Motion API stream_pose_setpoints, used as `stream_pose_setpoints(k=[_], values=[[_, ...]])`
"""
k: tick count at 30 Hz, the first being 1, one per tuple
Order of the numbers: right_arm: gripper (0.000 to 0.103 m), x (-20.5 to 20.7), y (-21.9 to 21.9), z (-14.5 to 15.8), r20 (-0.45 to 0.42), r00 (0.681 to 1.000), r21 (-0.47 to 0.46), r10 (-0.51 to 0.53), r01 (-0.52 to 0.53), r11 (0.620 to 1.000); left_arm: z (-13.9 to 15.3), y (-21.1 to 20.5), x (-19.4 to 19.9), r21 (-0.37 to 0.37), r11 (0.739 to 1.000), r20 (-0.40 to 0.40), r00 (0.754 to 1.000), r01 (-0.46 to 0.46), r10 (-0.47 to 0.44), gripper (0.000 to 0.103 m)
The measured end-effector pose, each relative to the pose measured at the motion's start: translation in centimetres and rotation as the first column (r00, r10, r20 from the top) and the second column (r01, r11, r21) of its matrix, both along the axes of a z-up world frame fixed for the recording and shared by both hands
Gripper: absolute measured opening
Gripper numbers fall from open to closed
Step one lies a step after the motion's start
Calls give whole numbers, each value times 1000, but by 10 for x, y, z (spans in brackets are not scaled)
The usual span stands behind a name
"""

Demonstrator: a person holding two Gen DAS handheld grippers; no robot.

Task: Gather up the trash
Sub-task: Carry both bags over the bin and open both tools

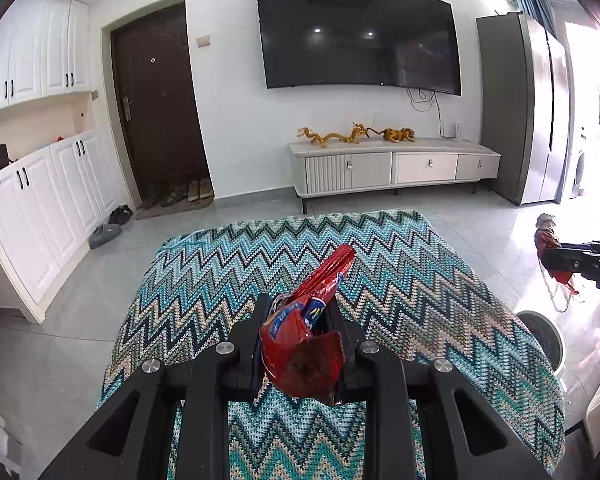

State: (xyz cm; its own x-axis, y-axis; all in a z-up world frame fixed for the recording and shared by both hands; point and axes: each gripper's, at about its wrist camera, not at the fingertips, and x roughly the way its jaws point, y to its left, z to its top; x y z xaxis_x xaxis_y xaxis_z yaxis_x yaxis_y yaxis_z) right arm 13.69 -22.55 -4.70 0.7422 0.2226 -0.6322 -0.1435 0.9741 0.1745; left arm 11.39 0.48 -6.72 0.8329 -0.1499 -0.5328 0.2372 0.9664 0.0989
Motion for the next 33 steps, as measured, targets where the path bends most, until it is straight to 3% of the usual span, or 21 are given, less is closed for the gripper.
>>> stream_pose_setpoints(k=[11, 16, 20, 25, 33], values=[[16, -27, -35, -1, 42, 998, -22, -54, 55, 998, 15, -37, -20, 60, 997, 47, 998, 40, -43, 24], [16, -31, -78, -21, 23, 993, 13, -118, 118, 993, 11, -80, -14, 103, 988, 2, 993, 113, -114, 24], [16, -36, -132, -47, -15, 978, 41, -206, 206, 978, 3, -130, -1, 100, 968, -89, 971, 229, -221, 24], [16, -45, -203, -93, -87, 939, 38, -332, 336, 941, -14, -221, 14, 47, 911, -210, 895, 411, -393, 24], [17, -55, -301, -183, -244, 850, 68, -466, 495, 866, -73, -382, 28, -65, 802, -397, 722, 594, -567, 30]])
